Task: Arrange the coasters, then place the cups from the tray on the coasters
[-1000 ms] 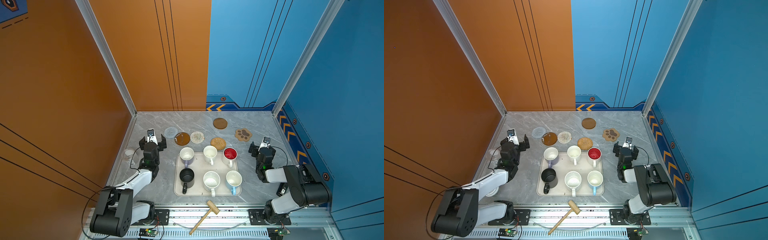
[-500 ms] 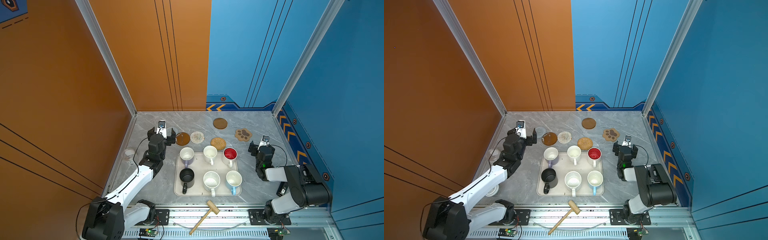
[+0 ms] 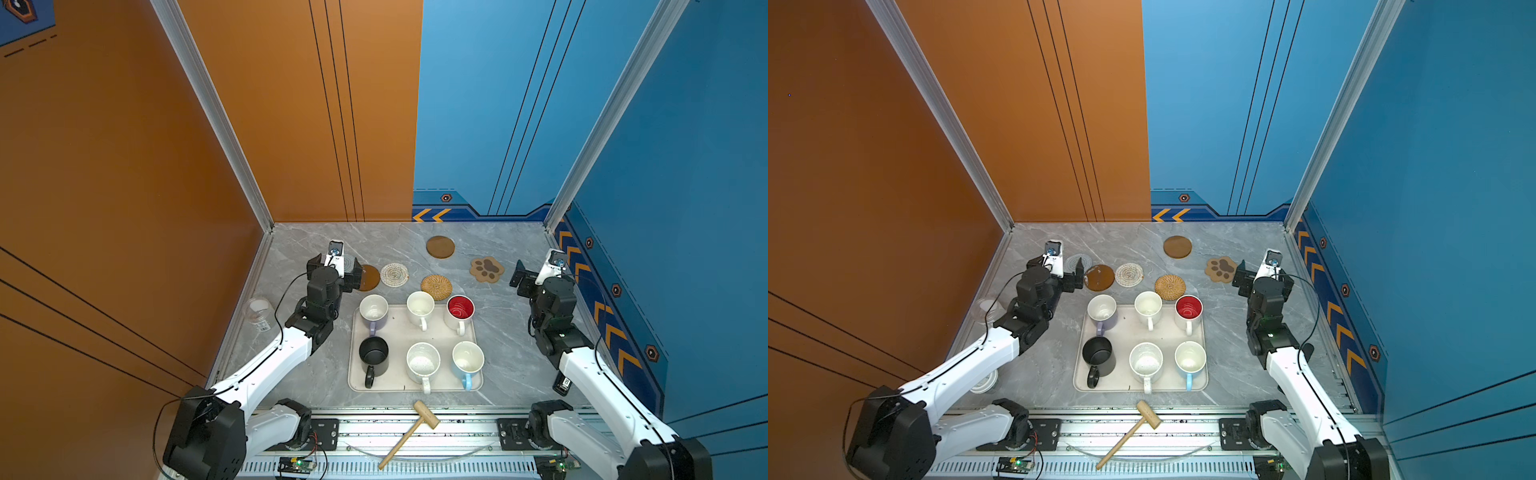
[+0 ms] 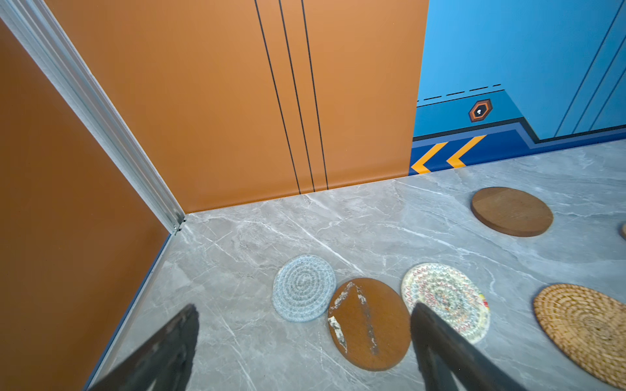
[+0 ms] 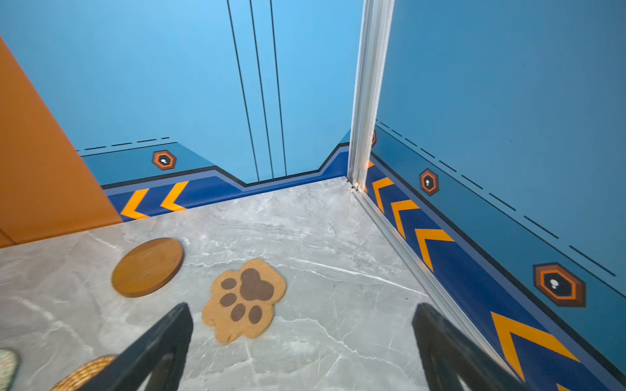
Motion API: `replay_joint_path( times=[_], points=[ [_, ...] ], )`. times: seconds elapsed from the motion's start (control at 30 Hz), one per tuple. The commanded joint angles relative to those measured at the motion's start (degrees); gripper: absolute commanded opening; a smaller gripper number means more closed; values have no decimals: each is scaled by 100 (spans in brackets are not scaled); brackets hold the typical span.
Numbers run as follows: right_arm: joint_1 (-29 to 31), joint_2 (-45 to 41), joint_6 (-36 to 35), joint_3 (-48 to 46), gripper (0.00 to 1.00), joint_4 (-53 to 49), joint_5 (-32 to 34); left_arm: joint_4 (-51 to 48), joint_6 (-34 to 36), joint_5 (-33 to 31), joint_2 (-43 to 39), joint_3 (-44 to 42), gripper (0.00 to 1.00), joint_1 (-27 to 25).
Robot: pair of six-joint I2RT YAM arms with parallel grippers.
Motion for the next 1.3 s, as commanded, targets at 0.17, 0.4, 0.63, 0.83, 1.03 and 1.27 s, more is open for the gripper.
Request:
replay_joint_path(
  times=[0.17,0.4,0.63,0.83,1.03,1.27],
  points=[
    [212,992,853,2690,93,-3903,-1246,-1618,-551,917,752,1516,100,-50],
    [184,3333,954,4864,89,-5330,-1932,-2509,-898,1475,1623,2693,99,-239],
    [86,5292,994,6378,85,-6017,-2204,-3327,-1172,1718,2216,3477,98,-493],
    [-91,6296,1099,7124,83,-6087,-2264,-3345,-1359,1819,2424,3560,98,-664],
    [-134,7272,1083,7703,83,-6286,-2347,-3344,-1432,1795,2517,3552,98,-756],
    [-118,7854,1073,8037,82,-6350,-2209,-3347,-1478,1793,2515,3543,98,-777]
  ],
)
